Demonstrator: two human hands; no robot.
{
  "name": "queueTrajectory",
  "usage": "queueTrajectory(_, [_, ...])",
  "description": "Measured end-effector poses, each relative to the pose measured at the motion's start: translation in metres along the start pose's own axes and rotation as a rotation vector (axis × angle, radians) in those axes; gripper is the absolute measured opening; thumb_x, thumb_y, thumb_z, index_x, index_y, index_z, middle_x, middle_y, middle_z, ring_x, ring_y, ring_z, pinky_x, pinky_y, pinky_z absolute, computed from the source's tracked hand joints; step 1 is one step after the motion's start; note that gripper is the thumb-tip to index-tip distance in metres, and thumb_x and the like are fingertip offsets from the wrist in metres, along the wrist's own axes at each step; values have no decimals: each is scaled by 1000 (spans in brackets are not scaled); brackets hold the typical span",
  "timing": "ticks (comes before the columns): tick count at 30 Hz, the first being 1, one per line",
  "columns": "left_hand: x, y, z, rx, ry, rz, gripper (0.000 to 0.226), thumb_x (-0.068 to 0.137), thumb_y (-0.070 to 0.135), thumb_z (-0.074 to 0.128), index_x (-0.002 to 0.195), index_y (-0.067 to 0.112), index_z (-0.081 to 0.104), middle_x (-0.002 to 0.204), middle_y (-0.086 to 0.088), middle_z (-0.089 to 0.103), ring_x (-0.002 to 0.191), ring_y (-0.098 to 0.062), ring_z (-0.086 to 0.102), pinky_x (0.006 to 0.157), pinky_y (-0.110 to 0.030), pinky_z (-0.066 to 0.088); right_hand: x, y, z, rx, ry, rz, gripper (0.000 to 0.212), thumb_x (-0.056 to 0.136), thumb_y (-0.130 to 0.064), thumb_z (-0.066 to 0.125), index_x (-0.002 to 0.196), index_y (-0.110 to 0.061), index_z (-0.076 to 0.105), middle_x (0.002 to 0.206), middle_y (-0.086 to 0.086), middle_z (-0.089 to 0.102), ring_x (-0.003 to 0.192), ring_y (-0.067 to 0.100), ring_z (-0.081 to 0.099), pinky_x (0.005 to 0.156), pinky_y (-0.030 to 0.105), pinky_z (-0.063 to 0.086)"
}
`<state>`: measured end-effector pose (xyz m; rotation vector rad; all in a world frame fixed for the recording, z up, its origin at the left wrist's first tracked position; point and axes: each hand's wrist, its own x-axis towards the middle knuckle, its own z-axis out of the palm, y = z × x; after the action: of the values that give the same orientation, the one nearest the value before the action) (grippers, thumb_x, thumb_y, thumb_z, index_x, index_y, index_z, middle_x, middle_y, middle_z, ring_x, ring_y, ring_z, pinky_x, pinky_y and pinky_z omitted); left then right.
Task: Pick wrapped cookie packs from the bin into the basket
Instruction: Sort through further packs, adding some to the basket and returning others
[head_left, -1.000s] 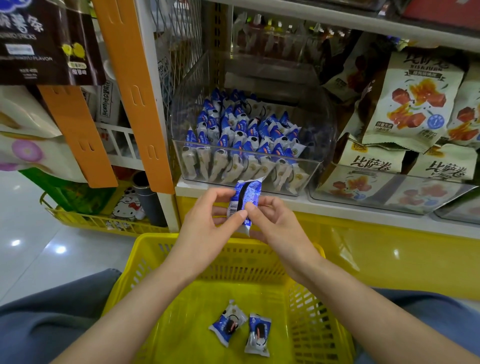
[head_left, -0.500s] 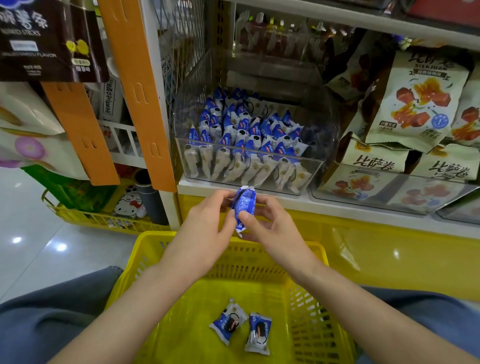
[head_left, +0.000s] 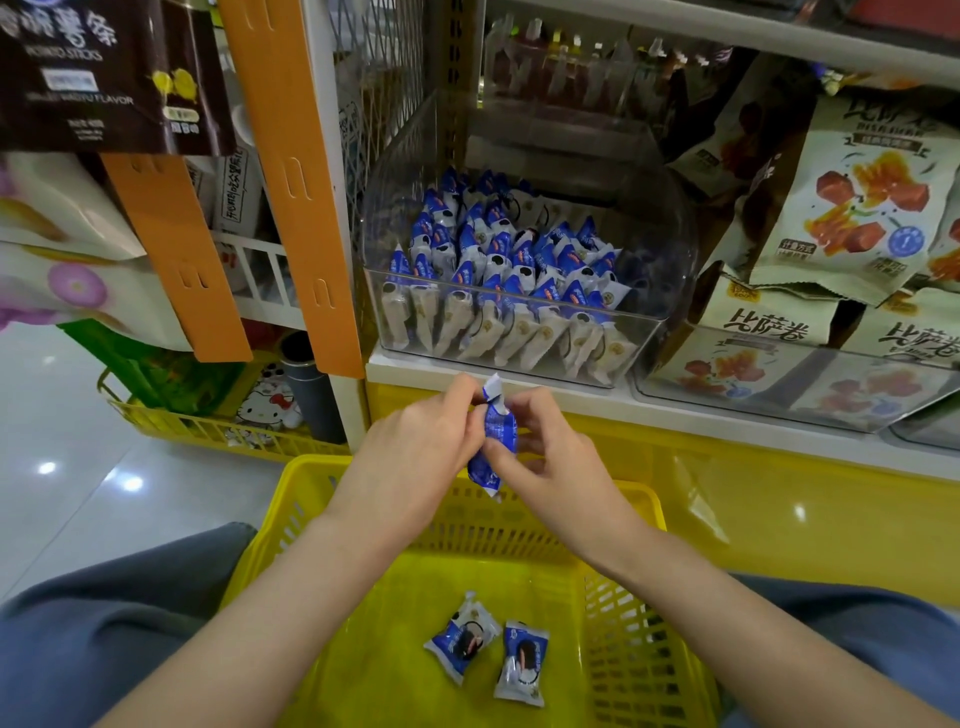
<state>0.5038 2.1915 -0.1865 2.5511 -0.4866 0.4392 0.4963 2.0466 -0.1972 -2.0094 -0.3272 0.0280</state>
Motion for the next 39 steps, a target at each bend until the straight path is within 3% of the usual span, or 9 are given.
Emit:
queueTrajectory(6, [4, -2, 6, -278, -15, -154, 11, 96, 27, 40, 91, 23, 48, 66, 8, 52, 56, -9, 48, 50, -24, 34, 4, 5, 0, 53, 20, 26, 23, 88, -28, 59, 98, -44, 44, 96, -25, 59, 92, -9, 58, 73, 8, 48])
queueTrajectory(9, [4, -1, 9, -478, -72, -259, 13, 95, 32, 41, 93, 30, 54, 74, 14, 59, 68, 0, 57, 59, -14, 42, 6, 3, -2, 135, 99, 122, 23, 84, -33, 62, 101, -35, 47, 102, -13, 62, 85, 2, 63, 71, 20, 55])
queueTrajectory(13, [0, 10, 12, -972, -316, -418, 21, 81, 45, 54, 100, 35, 56, 95, 10, 68, 87, 4, 63, 80, -19, 51, 4, 4, -9, -435, 223, -25, 47, 79, -41, 64, 117, -24, 42, 108, -14, 52, 88, 2, 56, 63, 11, 43])
queueTrajectory(16, [3, 11, 12, -940, -187, -465, 9, 90, 23, 53, 96, 26, 59, 93, -1, 68, 88, -12, 65, 83, -33, 54, 4, 6, -6, -548, 204, -92, 64, 73, -41, 73, 124, -19, 41, 116, -5, 53, 104, 8, 51, 75, 15, 41])
queueTrajectory(18, [4, 7, 11, -883, -137, -505, 17, 95, 13, 45, 98, 14, 62, 96, -14, 68, 91, -27, 65, 85, -43, 52, 6, 5, -6, -482, 153, -80, 69, 68, -46, 73, 124, -20, 43, 113, -9, 52, 103, 5, 47, 80, 17, 40])
queueTrajectory(23, [5, 5, 7, -1029, -62, -564, 24, 98, 10, 37, 98, 11, 61, 90, -10, 68, 71, -7, 68, 65, -15, 54, 14, 4, -16, -251, 83, 130, 26, 86, -29, 62, 110, -19, 61, 98, -5, 64, 90, 9, 56, 76, 18, 43])
queueTrajectory(29, [10, 1, 5, -1279, -21, -773, 24, 99, 17, 37, 106, 9, 58, 94, -10, 70, 82, -15, 69, 73, -24, 57, 16, -6, -27, 364, -11, 302, 18, 92, -7, 52, 105, -15, 62, 89, 2, 68, 66, 1, 65, 59, 13, 52])
queueTrajectory(35, [16, 1, 5, -1436, -134, -825, 20, 94, 22, 49, 105, 10, 61, 89, -8, 74, 82, -20, 71, 68, -26, 58, 12, -6, -28, 363, 124, 251, 21, 93, -3, 49, 109, -6, 63, 82, 2, 68, 59, -2, 63, 55, 12, 51])
queueTrajectory(39, [15, 9, 6, -1173, -109, -689, 28, 84, 18, 66, 111, 15, 61, 100, -3, 71, 91, -16, 68, 77, -27, 55, 11, -9, -29, 359, 90, 305, 22, 93, -5, 50, 114, -5, 58, 93, 6, 67, 69, 2, 64, 62, 14, 54])
